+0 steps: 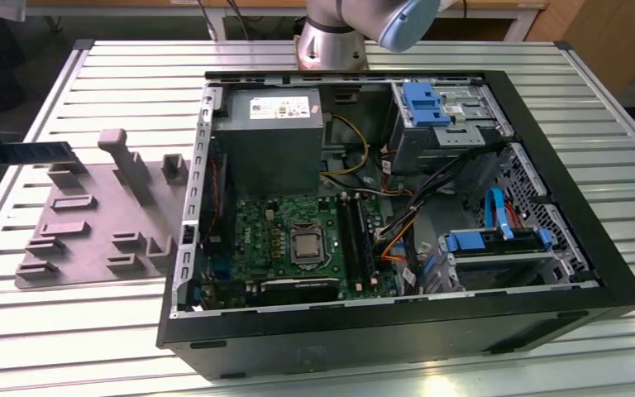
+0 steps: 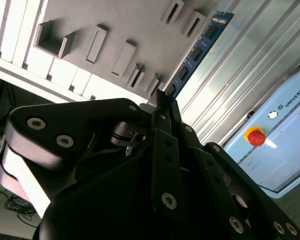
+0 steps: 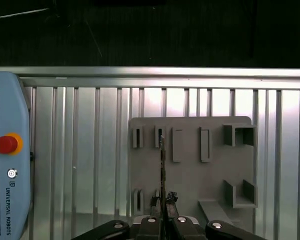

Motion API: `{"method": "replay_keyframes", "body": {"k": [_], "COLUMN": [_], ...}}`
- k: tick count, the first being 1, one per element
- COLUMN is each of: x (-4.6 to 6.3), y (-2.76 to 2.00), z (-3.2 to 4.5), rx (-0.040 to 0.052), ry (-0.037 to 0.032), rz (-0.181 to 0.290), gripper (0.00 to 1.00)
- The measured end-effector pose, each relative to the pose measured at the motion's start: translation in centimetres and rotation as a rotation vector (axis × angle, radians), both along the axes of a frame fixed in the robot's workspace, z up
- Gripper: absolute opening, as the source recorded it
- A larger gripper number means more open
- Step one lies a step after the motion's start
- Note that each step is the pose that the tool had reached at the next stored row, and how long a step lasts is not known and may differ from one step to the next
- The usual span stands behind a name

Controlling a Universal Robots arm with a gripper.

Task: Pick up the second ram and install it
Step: 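Pick up the second ram and move it above second insertion slot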

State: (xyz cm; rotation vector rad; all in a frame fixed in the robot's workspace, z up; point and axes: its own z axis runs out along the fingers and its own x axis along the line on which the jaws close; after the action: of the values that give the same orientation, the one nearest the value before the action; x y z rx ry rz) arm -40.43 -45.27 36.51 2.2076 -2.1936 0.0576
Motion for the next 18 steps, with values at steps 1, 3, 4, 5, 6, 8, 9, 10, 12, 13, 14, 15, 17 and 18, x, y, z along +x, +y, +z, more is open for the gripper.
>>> {"method": "replay_keyframes", "body": {"k": [1,3,4,5,6,8,9,10,12,13,14,15,17,18], "x": [0.0,0.0,0.0,0.0,0.0,0.0,0.0,0.0,0.0,0.0,0.0,0.0,0.0,0.0], "y": [0.0,0.0,0.01,0.0,0.01,0.01,0.01,0.01,0.02,0.02,0.02,0.02,0.01,0.02], "z": [0.22,0.66,0.85,1.07,1.28,1.72,1.92,2.12,2.5,2.68,2.84,2.95,3.05,3.05], "rx": [0.0,0.0,0.0,0.0,0.0,0.0001,0.0,0.0,0.0,0.0,0.0,0.0001,0.0001,0.0002], "ry": [0.0,0.0,0.0,0.0,0.0,0.0,0.0,0.0,0.0,0.0,0.0,-0.0001,-0.0001,-0.0002], "rz": [0.0,0.0,0.0,0.0,0.0,0.0,0.0,0.0,0.0,0.0,0.0,0.0,0.0,0.0], "gripper": [0.14,0.14,0.14,0.14,0.14,0.14,0.14,0.14,0.14,0.14,0.14,0.14,0.14,0.14]}}
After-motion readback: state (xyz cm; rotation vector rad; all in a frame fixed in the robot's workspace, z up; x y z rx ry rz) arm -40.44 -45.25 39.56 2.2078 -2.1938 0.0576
